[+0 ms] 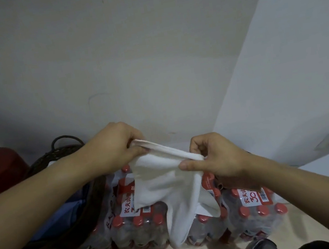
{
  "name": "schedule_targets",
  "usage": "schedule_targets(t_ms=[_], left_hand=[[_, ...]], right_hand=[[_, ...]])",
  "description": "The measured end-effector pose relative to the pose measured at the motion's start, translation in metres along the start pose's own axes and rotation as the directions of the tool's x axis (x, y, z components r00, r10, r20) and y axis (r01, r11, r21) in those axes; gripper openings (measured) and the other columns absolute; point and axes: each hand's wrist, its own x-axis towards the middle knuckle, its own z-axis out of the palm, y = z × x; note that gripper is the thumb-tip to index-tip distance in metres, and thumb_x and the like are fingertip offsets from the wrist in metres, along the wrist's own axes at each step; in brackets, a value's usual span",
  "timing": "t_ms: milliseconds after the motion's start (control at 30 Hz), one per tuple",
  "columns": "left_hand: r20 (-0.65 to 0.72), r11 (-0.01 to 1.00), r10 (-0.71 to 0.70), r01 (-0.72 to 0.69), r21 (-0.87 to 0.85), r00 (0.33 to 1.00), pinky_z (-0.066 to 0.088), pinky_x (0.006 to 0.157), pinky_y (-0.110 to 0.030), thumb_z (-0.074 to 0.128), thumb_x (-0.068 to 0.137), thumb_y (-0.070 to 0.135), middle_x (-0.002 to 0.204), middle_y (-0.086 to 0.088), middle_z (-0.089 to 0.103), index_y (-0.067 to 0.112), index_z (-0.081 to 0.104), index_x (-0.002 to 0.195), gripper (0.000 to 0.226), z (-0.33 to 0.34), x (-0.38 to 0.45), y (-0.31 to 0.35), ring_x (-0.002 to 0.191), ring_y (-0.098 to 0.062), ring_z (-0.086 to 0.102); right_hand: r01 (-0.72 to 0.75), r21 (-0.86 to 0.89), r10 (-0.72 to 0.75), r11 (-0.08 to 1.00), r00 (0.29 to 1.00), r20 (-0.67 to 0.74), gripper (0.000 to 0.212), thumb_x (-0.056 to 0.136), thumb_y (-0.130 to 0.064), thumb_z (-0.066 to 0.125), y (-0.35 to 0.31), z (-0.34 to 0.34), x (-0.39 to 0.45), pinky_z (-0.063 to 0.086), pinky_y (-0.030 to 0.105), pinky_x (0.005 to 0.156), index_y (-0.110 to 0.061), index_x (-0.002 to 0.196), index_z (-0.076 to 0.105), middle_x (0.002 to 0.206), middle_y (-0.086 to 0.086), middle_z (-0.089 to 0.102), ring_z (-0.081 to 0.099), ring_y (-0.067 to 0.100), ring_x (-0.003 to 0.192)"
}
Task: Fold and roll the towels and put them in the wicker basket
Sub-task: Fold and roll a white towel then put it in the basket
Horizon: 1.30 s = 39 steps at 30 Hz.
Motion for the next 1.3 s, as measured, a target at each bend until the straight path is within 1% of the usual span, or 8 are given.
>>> schedule_targets(t_ms=[133,267,400,500,700,867,1033,1300], left_hand=[[0.050,0.987,-0.064,0.056,0.151,0.997,0.044,0.047,-0.022,0.061,0.089,0.046,0.052,0.002,0.064,0.019,0.066,0.064,0.038,0.000,0.006,-0.001,0.047,-0.010,0.060],[0.373,0.840,-0.191,0.348,-0.417,0.908,0.050,0.044,-0.020,0.049,0.100,0.031,0.068,-0.009,0.074,0.009,0.068,0.092,0.030,0.005,0.004,0.009,0.057,-0.022,0.072],[0.284,0.585,-0.141,0.311,-0.749,0.948,0.059,0.076,-0.024,0.055,0.095,0.003,0.100,-0.015,0.074,0.002,0.067,0.112,0.021,0.015,0.006,0.009,0.094,-0.023,0.072],[0.282,0.587,-0.120,0.297,-0.754,0.952,0.055,0.092,-0.031,0.064,0.088,-0.002,0.109,-0.016,0.072,0.008,0.069,0.110,0.025,0.020,0.007,0.009,0.105,-0.023,0.068],[0.117,0.353,-0.321,0.233,-0.906,0.940,0.057,0.068,-0.025,0.072,0.082,0.026,0.091,-0.009,0.075,0.011,0.074,0.093,0.019,0.035,0.011,0.024,0.081,-0.022,0.072],[0.234,0.268,-0.254,0.301,-0.915,0.938,0.041,0.046,-0.022,0.064,0.089,0.019,0.071,-0.005,0.067,0.014,0.070,0.082,0.011,0.037,0.014,0.031,0.056,-0.014,0.057],[0.346,0.201,-0.004,0.339,-0.919,0.938,0.051,0.056,-0.022,0.056,0.088,0.014,0.078,-0.008,0.066,0.012,0.068,0.084,0.013,0.027,0.012,0.040,0.066,-0.016,0.060],[0.359,0.197,0.016,0.349,-0.916,0.933,0.050,0.057,-0.024,0.052,0.093,0.021,0.076,-0.007,0.058,0.011,0.059,0.089,0.013,0.010,0.005,0.041,0.068,-0.017,0.056]], right_hand=[[0.021,0.058,-0.014,0.998,0.993,-0.113,0.042,0.070,-0.043,0.087,-0.001,-0.001,0.001,0.047,0.043,0.056,-0.017,0.068,0.054,0.067,0.008,0.060,0.057,0.024,0.061],[0.051,0.022,-0.049,0.998,0.995,-0.083,0.031,0.075,-0.037,0.084,-0.004,0.005,-0.002,0.057,0.051,0.068,-0.017,0.082,0.062,0.084,0.010,0.070,0.068,0.034,0.079],[0.075,-0.005,-0.075,0.997,0.997,0.029,0.023,0.076,-0.029,0.084,-0.006,0.019,-0.003,0.055,0.032,0.061,-0.022,0.082,0.064,0.078,-0.005,0.067,0.066,0.016,0.068],[-0.004,0.162,-0.012,0.987,0.995,0.102,0.020,0.078,-0.016,0.083,-0.006,0.031,-0.004,0.051,0.020,0.058,-0.013,0.092,0.069,0.078,-0.008,0.069,0.064,0.009,0.061],[-0.146,0.152,0.074,0.978,0.914,0.400,0.036,0.079,-0.019,0.082,-0.005,0.039,-0.002,0.050,0.019,0.096,-0.025,0.112,0.071,0.114,-0.012,0.071,0.064,0.002,0.109],[-0.312,0.015,0.309,0.950,0.947,0.091,0.029,0.064,-0.029,0.091,0.002,0.020,0.006,0.050,0.031,0.071,-0.017,0.077,0.068,0.075,-0.003,0.065,0.059,0.013,0.071],[-0.191,0.122,0.172,0.974,0.974,0.149,0.071,0.059,-0.023,0.095,-0.005,0.012,0.002,0.051,0.040,0.099,-0.033,0.119,0.058,0.120,-0.008,0.061,0.059,0.015,0.115],[-0.096,0.028,0.087,0.995,0.971,0.221,0.021,0.081,-0.013,0.077,-0.028,0.018,0.002,0.054,0.051,0.085,0.000,0.096,0.069,0.099,0.022,0.071,0.069,0.028,0.086]])
